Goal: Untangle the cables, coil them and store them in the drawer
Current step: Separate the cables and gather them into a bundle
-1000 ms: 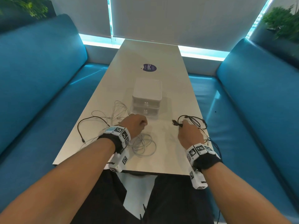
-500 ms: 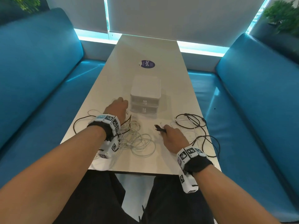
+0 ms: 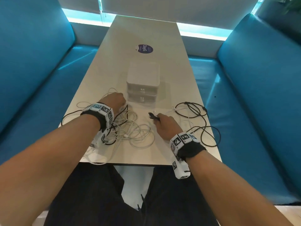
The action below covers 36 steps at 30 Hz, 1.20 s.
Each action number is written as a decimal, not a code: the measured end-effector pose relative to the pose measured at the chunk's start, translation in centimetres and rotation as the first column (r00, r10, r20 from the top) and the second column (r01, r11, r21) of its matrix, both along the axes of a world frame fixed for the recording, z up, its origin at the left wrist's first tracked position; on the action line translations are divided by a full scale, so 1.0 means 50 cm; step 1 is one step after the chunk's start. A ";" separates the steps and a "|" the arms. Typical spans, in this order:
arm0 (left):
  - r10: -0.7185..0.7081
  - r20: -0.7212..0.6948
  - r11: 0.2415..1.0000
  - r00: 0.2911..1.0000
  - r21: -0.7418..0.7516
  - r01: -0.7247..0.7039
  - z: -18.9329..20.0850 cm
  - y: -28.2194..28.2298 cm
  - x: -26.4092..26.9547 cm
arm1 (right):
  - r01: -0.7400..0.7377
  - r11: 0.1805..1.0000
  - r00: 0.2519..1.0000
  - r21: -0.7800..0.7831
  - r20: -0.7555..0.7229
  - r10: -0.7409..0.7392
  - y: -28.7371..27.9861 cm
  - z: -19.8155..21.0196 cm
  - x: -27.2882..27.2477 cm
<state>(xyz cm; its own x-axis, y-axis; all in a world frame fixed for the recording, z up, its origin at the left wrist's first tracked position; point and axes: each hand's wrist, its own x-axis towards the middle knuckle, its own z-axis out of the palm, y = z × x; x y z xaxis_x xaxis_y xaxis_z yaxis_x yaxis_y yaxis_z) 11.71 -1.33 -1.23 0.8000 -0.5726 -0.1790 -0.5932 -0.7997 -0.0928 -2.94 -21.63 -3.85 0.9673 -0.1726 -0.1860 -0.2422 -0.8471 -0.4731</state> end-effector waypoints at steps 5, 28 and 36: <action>-0.015 -0.048 0.999 0.999 -0.036 0.013 -0.005 0.000 0.003 | 0.008 1.000 1.000 0.017 0.000 -0.008 0.005 0.000 -0.001; -0.133 0.296 0.887 0.946 -0.390 0.246 0.073 -0.044 -0.050 | 0.124 0.968 0.988 0.219 0.065 -0.141 -0.005 0.018 -0.005; -0.105 -0.053 0.744 0.993 -0.667 0.043 0.053 -0.135 -0.140 | 0.174 0.889 0.947 0.425 0.175 -0.269 -0.012 0.061 0.000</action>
<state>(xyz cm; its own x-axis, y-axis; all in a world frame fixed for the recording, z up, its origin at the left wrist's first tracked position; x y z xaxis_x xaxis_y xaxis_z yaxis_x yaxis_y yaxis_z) 4.71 -8.10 1.43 0.7503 -0.6281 0.2061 -0.6334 -0.5940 0.4960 -2.94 -22.22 -0.78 0.9363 -0.3443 -0.0688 -0.2486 -0.5116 -0.8225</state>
